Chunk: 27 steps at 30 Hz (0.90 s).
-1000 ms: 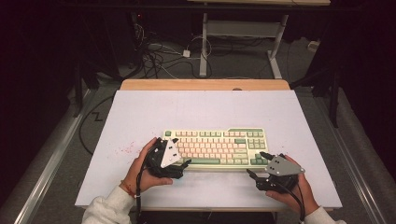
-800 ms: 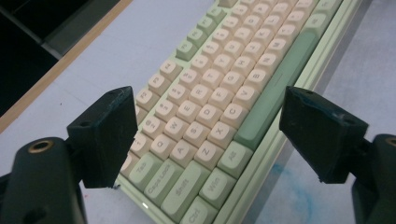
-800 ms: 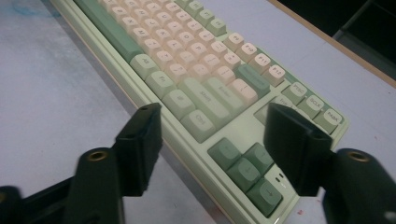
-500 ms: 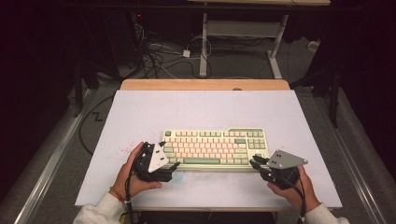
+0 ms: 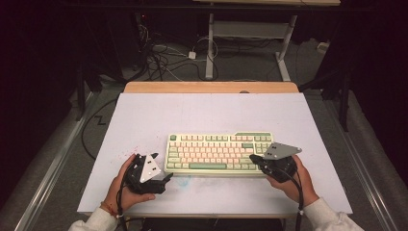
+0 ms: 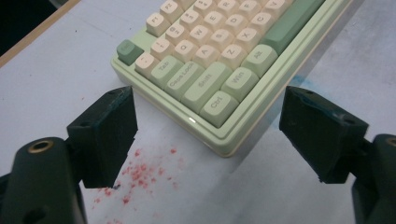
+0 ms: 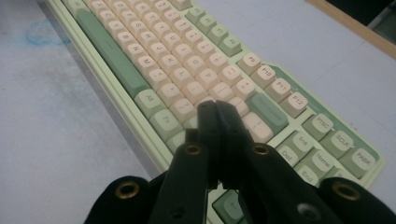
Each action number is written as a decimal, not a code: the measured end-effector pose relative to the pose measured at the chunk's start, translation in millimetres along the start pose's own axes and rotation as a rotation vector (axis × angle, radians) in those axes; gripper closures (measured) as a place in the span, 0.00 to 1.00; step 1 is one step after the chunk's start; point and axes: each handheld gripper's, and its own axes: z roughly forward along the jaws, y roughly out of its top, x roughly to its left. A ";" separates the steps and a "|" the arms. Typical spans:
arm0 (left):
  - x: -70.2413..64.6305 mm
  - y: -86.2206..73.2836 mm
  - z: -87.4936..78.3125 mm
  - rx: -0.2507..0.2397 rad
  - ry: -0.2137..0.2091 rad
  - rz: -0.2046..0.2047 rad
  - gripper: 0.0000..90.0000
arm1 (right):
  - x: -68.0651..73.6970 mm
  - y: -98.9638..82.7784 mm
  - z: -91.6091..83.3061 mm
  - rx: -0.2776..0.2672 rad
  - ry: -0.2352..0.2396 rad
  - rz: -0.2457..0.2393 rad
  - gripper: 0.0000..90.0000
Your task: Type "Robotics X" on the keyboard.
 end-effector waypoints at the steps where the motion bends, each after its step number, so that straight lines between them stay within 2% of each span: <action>1: 0.6 -0.7 -0.9 0.004 0.000 0.001 0.20 | -0.4 0.8 3.0 0.010 -0.001 -0.002 1.00; 13: 4.6 -0.9 -7.8 -0.010 0.010 -0.013 0.20 | -1.1 0.4 29.0 0.080 0.011 -0.013 1.00; 16: 6.8 -0.4 -9.5 -0.025 -0.001 -0.041 0.23 | -2.4 -1.4 31.3 0.086 0.004 -0.015 1.00; 20: 10.9 0.8 -12.5 -0.036 -0.014 -0.079 0.30 | -4.4 -5.6 35.8 0.102 -0.005 -0.010 1.00; 23: 13.2 1.9 -14.6 -0.038 -0.030 -0.089 0.36 | -5.0 -7.3 37.5 0.117 -0.009 -0.010 1.00; 25: 14.4 3.8 -14.8 -0.025 -0.020 -0.095 0.46 | -6.3 -8.3 38.0 0.110 -0.002 -0.003 1.00; 26: 16.0 5.0 -15.0 -0.017 -0.024 -0.100 0.50 | -6.3 -8.6 38.1 0.109 -0.003 -0.001 1.00; 27: 17.9 6.1 -15.3 -0.019 -0.038 -0.111 0.59 | -5.7 -8.8 38.1 0.107 -0.005 0.001 1.00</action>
